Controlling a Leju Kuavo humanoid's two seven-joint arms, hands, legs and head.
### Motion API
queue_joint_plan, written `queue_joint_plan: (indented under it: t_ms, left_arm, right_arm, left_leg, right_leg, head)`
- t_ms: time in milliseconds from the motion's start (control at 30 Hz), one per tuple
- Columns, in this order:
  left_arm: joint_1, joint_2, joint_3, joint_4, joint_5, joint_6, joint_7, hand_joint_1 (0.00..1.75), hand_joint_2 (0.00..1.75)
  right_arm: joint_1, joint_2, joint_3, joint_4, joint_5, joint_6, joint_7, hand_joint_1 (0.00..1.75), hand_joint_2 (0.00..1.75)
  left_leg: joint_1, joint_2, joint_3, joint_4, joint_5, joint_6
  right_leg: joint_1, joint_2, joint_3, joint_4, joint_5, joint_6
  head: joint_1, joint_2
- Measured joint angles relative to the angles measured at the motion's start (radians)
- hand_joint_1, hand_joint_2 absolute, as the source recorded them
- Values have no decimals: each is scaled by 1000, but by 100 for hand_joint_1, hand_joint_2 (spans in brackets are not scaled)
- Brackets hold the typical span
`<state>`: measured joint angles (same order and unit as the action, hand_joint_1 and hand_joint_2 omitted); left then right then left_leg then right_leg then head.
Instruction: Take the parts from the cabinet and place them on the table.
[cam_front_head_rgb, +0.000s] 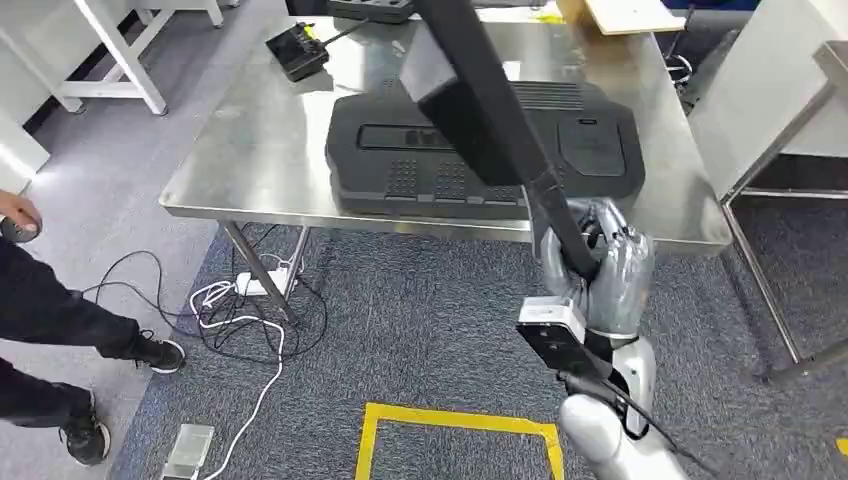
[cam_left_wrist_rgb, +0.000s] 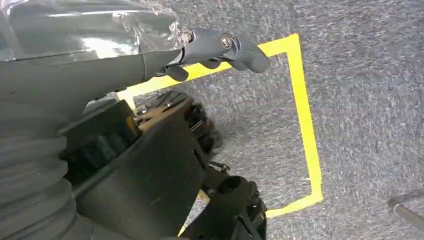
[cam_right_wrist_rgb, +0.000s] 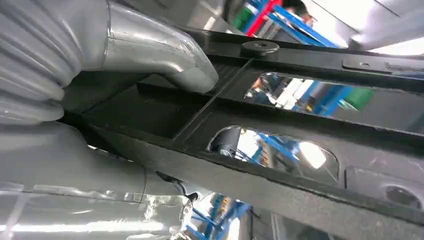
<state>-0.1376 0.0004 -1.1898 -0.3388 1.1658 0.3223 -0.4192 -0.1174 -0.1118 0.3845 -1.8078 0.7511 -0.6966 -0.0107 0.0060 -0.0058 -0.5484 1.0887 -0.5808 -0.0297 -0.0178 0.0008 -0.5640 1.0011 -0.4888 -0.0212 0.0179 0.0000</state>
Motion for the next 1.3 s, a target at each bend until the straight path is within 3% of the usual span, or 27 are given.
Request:
queue_joint_plan:
  t_ms: [67,100,133,167,233,267,400,433,467,500,567,600,633,667,733,767,800,833,900,967,1000,1100,1133,1167,1200,1267,1300]
  left_arm:
    - [1,0,-1,0,0,0,0,0,175]
    - [4,0,-1,0,0,0,0,0,175]
    - [6,0,-2,0,0,0,1,0,175]
    - [6,0,-2,0,0,-1,1,0,175]
    - [5,3,-4,0,0,-1,1,0,175]
    - [5,3,-5,0,1,-1,1,0,175]
    - [5,6,-9,-1,1,-4,0,0,175]
    - [5,6,-9,-1,1,-5,0,0,175]
    - [4,6,-9,-1,1,-5,-1,0,175]
    - [2,6,-9,-1,1,-6,-1,0,175]
    - [2,6,-9,-1,1,-7,-1,0,175]
    - [3,6,-9,-1,1,-7,-1,0,175]
    - [5,6,-9,-1,1,-7,-1,0,175]
    - [6,6,-9,-1,1,-7,-1,0,175]
    - [5,6,-9,-1,2,-7,-2,0,175]
    - [6,6,-9,-1,2,-7,-2,0,175]
    - [4,6,-9,0,3,-7,-2,0,175]
    - [3,6,-9,0,2,-7,-2,0,175]
    - [3,6,-9,0,-1,-8,-2,0,175]
    - [0,6,-9,0,-2,-10,-2,0,175]
    - [-2,6,-9,0,-2,-11,-2,0,175]
    - [1,6,-9,0,-5,-16,-2,0,175]
    - [2,6,-9,0,-5,-16,-2,0,175]
    - [3,6,-9,0,-5,-16,-2,0,175]
    - [3,6,-9,0,-5,-16,-2,0,175]
    - [1,6,-9,0,-5,-16,-2,0,175]
    - [1,10,-9,0,-5,-16,-2,0,175]
  right_arm:
    - [-8,0,-11,-1,16,0,14,175,175]
    - [-8,0,-16,-1,24,0,25,175,175]
    - [-9,0,-19,-1,33,0,38,175,175]
    - [-13,0,-21,-1,42,0,54,175,175]
    - [-32,0,-21,-3,51,0,77,175,175]
    - [-37,0,-22,-5,51,0,79,175,175]
    - [-41,0,-33,-12,42,0,64,175,175]
    - [-42,0,-36,-16,42,0,60,175,175]
    - [-43,-1,-39,-18,42,0,56,175,175]
    - [-47,-1,-40,-18,41,0,52,175,175]
    - [-43,-1,-42,-19,37,0,46,175,175]
    - [-41,-1,-45,-19,37,0,43,175,175]
    - [-40,-1,-49,-19,35,0,42,175,175]
    - [-39,-1,-53,-19,34,0,40,175,175]
    - [-40,-1,-56,-19,33,0,36,175,175]
    - [-40,0,-57,-19,33,0,34,175,175]
    - [-39,0,-58,-19,33,0,34,175,175]
    - [-37,0,-61,-21,33,0,33,175,175]
    - [-32,-1,-68,-22,39,0,34,175,175]
    - [-30,0,-72,-27,42,0,36,175,175]
    - [-30,0,-73,-32,43,0,37,175,175]
    - [-22,0,-78,-36,45,0,38,175,175]
    - [-19,0,-81,-37,47,0,38,175,175]
    - [-16,0,-82,-37,48,0,38,175,175]
    - [-16,0,-82,-37,48,0,38,175,175]
    - [-16,0,-84,-43,48,0,38,175,175]
    - [-16,0,-86,-44,48,0,38,175,175]
  left_leg:
    - [4,0,-94,165,-58,-5]
    - [4,0,-132,221,-63,-7]
    - [4,0,-145,221,-37,-5]
    - [4,0,-132,172,11,-2]
    - [0,0,-68,-2,123,13]
    - [-5,1,-51,-63,143,23]
    - [-16,1,-39,-89,120,37]
    - [-2,1,-26,-108,124,42]
    - [-2,1,-18,-115,124,43]
    - [0,2,-13,-116,121,49]
    - [0,3,-5,-116,112,55]
    - [0,3,-1,-116,107,55]
    - [1,3,7,-115,101,54]
    - [3,1,17,-114,93,51]
    - [7,-1,38,-109,75,42]
    - [6,-1,41,-106,64,34]
    - [0,-2,40,-98,57,25]
    - [0,-3,36,-97,55,22]
    - [1,-3,43,-105,54,15]
    - [4,0,49,-88,38,3]
    - [4,1,28,-41,16,-1]
    - [5,1,-109,204,-73,-8]
    - [5,1,-139,240,-68,-7]
    - [4,1,-143,221,-36,-2]
    - [2,1,-125,162,13,5]
    - [-10,1,-54,-26,127,30]
    - [-17,1,-39,-65,127,43]
  right_leg:
    - [2,-2,7,0,-7,-6]
    - [2,-2,12,1,-12,-7]
    - [2,-1,18,1,-17,-7]
    - [2,1,26,1,-22,-6]
    - [3,4,46,0,-34,-1]
    - [1,4,50,-3,-39,0]
    - [0,3,54,-14,-46,21]
    - [5,1,59,-12,-54,28]
    - [3,2,56,10,-63,31]
    - [3,2,26,69,-93,32]
    - [1,2,-71,236,-159,38]
    - [0,2,-108,292,-170,41]
    - [-1,2,-134,314,-152,44]
    - [-3,2,-129,280,-108,46]
    - [-9,1,-72,117,8,50]
    - [-12,1,-53,44,42,52]
    - [-6,2,-48,38,25,50]
    - [-9,5,-48,33,20,35]
    - [-3,6,-48,31,15,25]
    - [-8,5,-32,22,12,15]
    - [-9,3,-25,19,8,9]
    - [-5,0,-11,19,-5,-2]
    - [-4,0,-6,19,-9,-3]
    - [-2,3,2,19,-14,-3]
    - [-1,5,10,19,-19,-2]
    - [1,6,32,14,-29,1]
    - [2,5,36,12,-33,5]
  head:
    - [-7,0]
    - [-8,0]
    - [-10,0]
    - [-13,0]
    - [-18,0]
    - [-22,0]
    - [-26,0]
    - [-24,0]
    - [-23,0]
    - [-16,0]
    - [-7,0]
    - [-3,0]
    - [2,0]
    - [6,0]
    - [16,0]
    - [22,0]
    - [28,0]
    - [28,0]
    - [15,0]
    - [13,0]
    - [3,0]
    - [-11,0]
    - [-13,0]
    - [-15,0]
    - [-17,0]
    - [-24,0]
    - [-21,0]
